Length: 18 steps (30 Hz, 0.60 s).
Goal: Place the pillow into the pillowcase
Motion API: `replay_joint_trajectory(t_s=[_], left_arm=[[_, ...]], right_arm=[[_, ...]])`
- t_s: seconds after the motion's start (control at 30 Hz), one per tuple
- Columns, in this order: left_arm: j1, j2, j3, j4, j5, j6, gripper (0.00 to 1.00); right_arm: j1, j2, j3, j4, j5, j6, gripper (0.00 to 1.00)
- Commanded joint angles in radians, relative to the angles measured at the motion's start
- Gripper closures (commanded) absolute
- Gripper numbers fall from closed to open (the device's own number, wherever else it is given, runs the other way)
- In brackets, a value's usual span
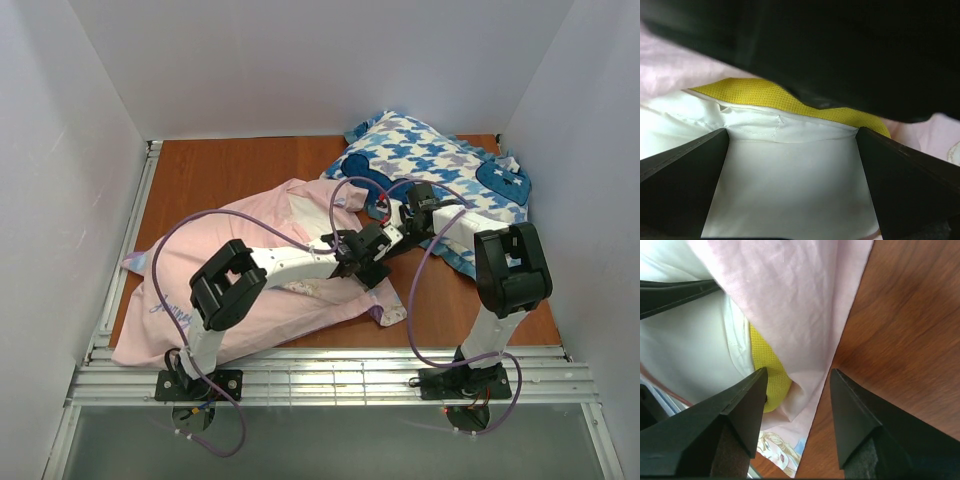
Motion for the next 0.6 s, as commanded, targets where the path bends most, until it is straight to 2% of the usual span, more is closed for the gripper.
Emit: replay_joint_trajectory(t_s=[0.0,0.07,0.1,0.13,0.2,0.23,0.27,0.3,0.33,0.4,0.43,0.53,0.57], left_arm=[[0.033,0.026,-0.070,-0.167,-0.022,-0.110,0.02],[0.064,0.022,-0.085,-0.172,0.029,-0.131,0.03],[0.094,0.017,-0.093,-0.172,0.044,-0.136,0.08],[0.113,0.011,-0.093,-0.169,0.109,-0.140,0.27],[0.178,-0.032,-0.101,-0.155,0.209,-0.144,0.51],[0.202,-0.055,-0.123,-0.145,0.336,-0.133,0.69],[0.225,-0.082,-0.150,-0.107,0.392,-0.131,0.98],[0.272,-0.144,-0.174,-0.085,0.441,-0.133,1.00],[0.297,-0.176,-0.234,-0.065,0.586,-0.116,1.00],[0.384,-0.293,-0.304,0.030,0.767,-0.087,1.00],[0.415,-0.331,-0.406,0.144,0.985,-0.093,1.00],[0.499,-0.406,-0.530,0.316,1.215,-0.108,1.00],[0.527,-0.399,-0.550,0.351,1.371,-0.140,1.00]], right_arm=[[0.000,-0.005,-0.010,0.043,-0.032,0.008,0.55],[0.000,-0.008,-0.013,0.045,-0.014,0.009,0.58],[0.000,-0.013,-0.013,0.043,-0.009,0.009,0.58],[0.000,-0.014,-0.014,0.043,-0.003,0.008,0.58],[0.002,-0.029,-0.022,0.043,0.011,0.000,0.58],[0.000,-0.037,-0.025,0.040,0.014,-0.003,0.57],[0.000,-0.043,-0.027,0.037,0.008,-0.004,0.55],[-0.001,-0.062,-0.028,0.034,-0.001,-0.013,0.54],[0.000,-0.074,-0.033,0.026,-0.007,-0.014,0.49],[0.000,-0.108,-0.034,0.028,-0.021,-0.014,0.43],[0.000,-0.120,-0.033,0.031,-0.014,-0.011,0.38],[0.017,-0.158,-0.014,0.048,0.023,0.006,0.35],[0.038,-0.183,-0.011,0.058,0.061,0.012,0.36]])
